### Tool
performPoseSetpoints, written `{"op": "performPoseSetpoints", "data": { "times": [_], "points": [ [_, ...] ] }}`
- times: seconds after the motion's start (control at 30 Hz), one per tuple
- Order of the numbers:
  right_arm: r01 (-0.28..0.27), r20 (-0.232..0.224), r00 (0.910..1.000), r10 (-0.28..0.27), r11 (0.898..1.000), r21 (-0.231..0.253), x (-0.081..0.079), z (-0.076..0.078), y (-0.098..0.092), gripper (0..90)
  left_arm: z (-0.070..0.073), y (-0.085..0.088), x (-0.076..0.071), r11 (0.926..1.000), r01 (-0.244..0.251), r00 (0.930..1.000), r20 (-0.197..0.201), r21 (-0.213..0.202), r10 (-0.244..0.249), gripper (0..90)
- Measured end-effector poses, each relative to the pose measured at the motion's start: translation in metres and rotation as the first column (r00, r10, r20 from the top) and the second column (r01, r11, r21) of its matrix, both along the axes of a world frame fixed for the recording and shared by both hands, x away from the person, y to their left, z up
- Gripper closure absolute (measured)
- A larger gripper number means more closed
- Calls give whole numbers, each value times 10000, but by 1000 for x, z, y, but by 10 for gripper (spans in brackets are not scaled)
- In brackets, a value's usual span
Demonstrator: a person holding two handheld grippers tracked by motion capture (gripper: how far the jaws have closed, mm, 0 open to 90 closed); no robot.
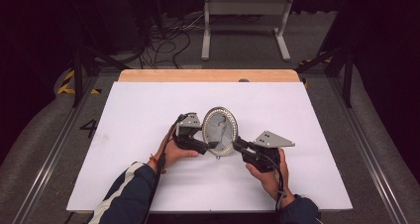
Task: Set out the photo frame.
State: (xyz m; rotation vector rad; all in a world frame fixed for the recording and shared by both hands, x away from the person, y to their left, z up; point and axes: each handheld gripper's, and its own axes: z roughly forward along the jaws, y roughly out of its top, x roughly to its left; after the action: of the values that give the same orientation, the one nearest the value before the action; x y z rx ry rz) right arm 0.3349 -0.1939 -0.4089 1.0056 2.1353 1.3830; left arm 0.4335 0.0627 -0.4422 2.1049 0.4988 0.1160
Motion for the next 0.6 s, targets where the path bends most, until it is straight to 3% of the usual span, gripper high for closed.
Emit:
{"op": "performPoseSetpoints", "data": {
  "times": [0.3, 0.6],
  "points": [
    [11, -88, 10000, -11, 10000, 2, 3, -1, 0, 810, 2, 7, -2, 10000, 15, 9999, -149, 7, -15, 244],
    [228, -202, 9995, -226, 9997, 79, 9, -3, -1, 792, 5, 15, -10, 9994, 7, 10000, 96, 347, -11, 288]
  ]
}}
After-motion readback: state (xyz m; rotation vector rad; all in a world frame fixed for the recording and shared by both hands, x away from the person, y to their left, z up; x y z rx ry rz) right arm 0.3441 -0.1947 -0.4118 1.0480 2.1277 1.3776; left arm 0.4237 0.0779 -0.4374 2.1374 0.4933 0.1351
